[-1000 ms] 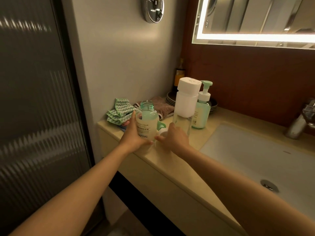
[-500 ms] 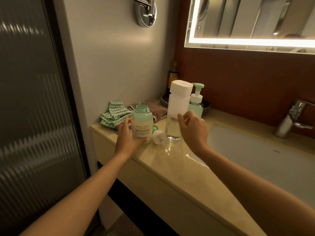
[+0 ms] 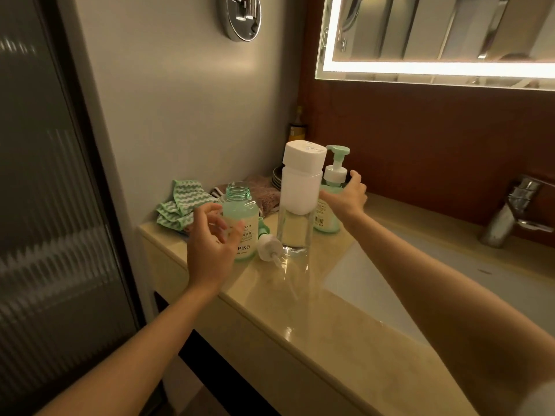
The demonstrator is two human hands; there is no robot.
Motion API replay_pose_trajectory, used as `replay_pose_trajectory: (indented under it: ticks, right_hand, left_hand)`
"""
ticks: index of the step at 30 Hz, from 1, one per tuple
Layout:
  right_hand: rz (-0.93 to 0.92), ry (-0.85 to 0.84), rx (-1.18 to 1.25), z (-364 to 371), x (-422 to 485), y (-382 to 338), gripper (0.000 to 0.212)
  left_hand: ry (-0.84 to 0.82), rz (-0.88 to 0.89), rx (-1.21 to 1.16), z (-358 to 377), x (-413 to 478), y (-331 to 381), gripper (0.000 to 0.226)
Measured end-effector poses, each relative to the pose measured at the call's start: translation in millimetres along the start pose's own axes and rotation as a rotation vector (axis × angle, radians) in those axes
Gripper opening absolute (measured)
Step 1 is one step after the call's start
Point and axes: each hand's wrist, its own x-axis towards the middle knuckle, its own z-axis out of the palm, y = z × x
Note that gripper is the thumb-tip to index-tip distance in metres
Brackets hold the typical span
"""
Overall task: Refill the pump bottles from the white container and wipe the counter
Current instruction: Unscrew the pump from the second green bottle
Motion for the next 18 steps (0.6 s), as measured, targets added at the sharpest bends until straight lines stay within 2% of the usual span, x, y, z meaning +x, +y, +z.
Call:
replay_pose_trajectory:
  ticks: [4,8,11,18]
  right_hand:
    - [0.047,-0.028,0.021,9.2,11.5,-0.2,0.099]
    - [0.048,-0.149,0.117,7.0,15.3,4.0,0.077]
    - [0.008,-0.232,0.133,-0.9,9.2,2.7,0.072]
    - [-0.056,-0.149,-0.007,-19.8,-21.0,10.3,0.065]
  left_hand:
    - [-0.066,0.082,-0.027,10.4,-4.7,16.4,0.029]
    - [-0.119,0.063,-0.057,16.9,-11.2,19.7,0.025]
    - [-0.148,0.037,-0.054,15.7,-14.4,15.8,0.023]
    - [-0.180,-0.002,-0.061,12.5,-27.0,16.1,0.020]
